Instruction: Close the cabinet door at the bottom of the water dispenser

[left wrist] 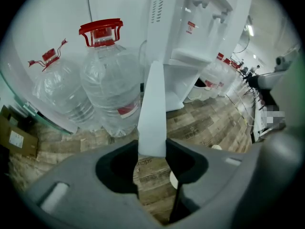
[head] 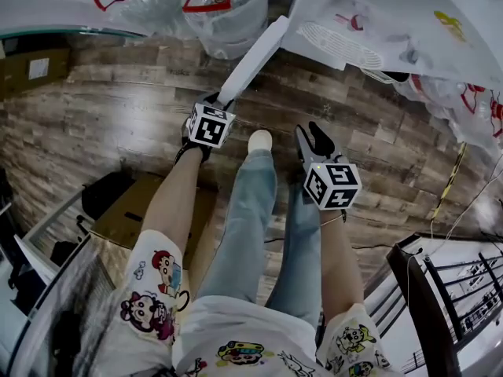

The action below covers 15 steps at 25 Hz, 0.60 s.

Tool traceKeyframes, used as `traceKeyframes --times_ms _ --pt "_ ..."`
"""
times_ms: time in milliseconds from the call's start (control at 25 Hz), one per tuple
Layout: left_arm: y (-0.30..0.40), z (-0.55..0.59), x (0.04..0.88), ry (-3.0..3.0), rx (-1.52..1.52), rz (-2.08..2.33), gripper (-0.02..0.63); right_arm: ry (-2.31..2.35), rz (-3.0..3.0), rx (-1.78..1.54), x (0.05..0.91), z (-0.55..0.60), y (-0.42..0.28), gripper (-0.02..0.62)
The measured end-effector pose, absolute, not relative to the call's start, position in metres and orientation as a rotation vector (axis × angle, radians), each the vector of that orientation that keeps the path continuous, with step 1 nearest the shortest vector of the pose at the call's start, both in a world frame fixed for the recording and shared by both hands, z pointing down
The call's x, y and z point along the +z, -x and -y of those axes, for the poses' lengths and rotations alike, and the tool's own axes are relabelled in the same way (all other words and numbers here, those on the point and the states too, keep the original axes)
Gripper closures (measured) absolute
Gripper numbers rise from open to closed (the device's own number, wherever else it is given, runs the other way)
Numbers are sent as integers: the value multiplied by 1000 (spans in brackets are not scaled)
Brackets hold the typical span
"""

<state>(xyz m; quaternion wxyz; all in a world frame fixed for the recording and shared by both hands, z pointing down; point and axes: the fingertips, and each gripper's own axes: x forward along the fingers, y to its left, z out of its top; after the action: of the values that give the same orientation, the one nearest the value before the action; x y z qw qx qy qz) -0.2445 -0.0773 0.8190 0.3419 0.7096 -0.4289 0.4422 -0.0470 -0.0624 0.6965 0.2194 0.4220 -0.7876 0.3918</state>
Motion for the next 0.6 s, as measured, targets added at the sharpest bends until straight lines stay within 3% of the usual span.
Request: traceKeyframes --times_ms 600 --pt "132 41 821 -1545 915 1344 426 -1161 2225 1084 689 46 -64 459"
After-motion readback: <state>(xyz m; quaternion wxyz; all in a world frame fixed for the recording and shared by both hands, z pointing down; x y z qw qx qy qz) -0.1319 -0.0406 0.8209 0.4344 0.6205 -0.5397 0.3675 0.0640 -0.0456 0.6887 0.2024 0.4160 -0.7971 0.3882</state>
